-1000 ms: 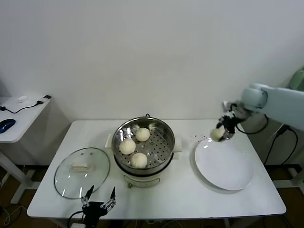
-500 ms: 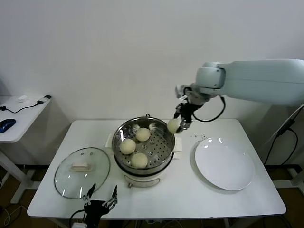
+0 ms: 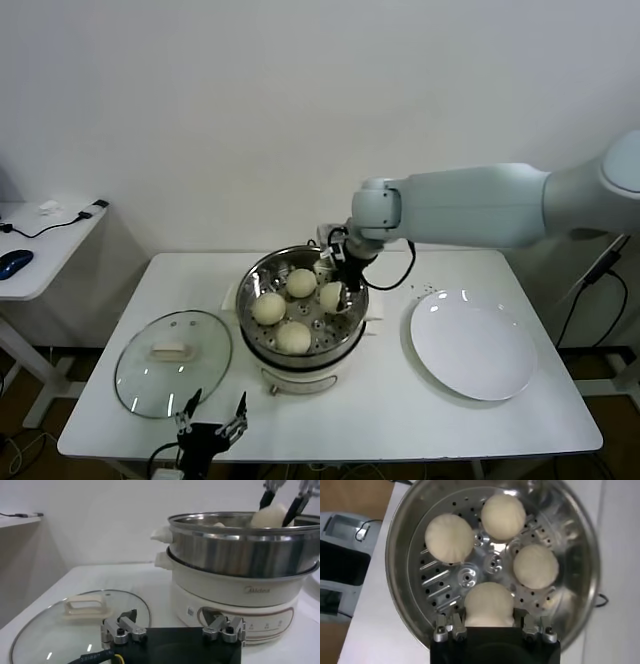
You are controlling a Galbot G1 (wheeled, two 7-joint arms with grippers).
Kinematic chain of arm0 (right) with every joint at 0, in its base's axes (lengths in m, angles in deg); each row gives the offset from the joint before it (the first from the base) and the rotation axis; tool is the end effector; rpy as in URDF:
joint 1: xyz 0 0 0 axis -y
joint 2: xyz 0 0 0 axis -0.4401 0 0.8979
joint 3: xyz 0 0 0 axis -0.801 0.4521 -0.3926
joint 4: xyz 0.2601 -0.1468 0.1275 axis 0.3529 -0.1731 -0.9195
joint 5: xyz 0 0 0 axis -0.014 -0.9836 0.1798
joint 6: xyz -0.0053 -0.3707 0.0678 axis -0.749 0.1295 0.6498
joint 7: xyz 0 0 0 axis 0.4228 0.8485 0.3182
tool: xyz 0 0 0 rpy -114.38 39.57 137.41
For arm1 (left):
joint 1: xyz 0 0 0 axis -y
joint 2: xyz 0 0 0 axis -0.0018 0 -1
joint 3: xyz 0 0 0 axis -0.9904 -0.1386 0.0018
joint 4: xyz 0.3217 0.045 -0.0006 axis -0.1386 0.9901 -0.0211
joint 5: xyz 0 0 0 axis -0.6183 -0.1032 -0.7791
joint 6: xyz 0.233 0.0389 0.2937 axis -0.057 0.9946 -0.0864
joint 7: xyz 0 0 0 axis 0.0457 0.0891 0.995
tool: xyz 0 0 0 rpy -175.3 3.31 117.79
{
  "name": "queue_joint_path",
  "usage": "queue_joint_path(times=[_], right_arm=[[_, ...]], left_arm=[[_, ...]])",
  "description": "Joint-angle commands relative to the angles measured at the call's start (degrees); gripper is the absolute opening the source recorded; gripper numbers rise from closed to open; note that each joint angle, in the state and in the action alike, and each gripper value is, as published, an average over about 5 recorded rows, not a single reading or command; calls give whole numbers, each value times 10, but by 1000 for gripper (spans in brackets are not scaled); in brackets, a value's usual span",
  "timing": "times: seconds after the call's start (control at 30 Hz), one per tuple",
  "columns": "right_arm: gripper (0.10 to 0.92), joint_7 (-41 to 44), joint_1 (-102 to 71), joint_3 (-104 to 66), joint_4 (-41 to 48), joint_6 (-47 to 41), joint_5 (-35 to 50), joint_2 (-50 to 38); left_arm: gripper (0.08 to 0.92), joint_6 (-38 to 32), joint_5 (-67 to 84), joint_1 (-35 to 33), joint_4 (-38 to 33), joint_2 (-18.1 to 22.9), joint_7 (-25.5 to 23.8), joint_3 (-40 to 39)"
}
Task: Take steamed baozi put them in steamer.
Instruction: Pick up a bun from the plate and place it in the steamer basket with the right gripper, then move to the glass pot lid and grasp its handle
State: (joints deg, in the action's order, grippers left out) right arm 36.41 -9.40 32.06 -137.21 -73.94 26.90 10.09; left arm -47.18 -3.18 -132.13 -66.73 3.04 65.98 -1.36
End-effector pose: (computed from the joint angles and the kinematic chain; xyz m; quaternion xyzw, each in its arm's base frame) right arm 0.5193 0.1392 -0.1073 0.5548 -0.5210 0.5393 0.3603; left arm 0.1474 0.0119 -0.3326 -0.0179 -0.9823 -0.0123 0.1859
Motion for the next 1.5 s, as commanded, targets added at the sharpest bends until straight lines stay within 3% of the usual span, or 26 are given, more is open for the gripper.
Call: queue_joint_path(times=[0.03,0.23,0.47,0.63,0.7,0.8,0.9,1.17,1.33,1.5], right_arm=[[628,-19,-47,-1,20,-9,-27,26],[635,-21,-57,-19,35,2,-23,23],[789,61,-11,-12,42,65,12,14],[821,83,19,-25,42,96,58,-12],[822,55,17,-49,44,97,86,-31],[823,-55,-21,-144,54,100,100,-79],[823,-160,-75,-242,61,108,76,-136],[823,-290,-189,-404,7,112,9,-278],[823,-416,-357,-590,-63,117,-8,-361],[823,-442,-602,-819,-117,136,-47,-416]], left_arm=[[823,1,0,2,3,0,0,-1],[823,0,1,3,3,0,0,0],[823,2,1,0,1,-3,-1,4],[823,3,-2,-6,-4,-6,-2,3],[823,3,-3,-8,-7,-6,-2,3],[823,2,-2,-11,-11,-6,-2,4],[823,1,0,-11,-13,-7,-3,5],[823,-6,13,1,-18,-14,-6,16],[823,-17,28,20,-19,-24,-4,32],[823,-21,36,42,-21,-28,-10,46]])
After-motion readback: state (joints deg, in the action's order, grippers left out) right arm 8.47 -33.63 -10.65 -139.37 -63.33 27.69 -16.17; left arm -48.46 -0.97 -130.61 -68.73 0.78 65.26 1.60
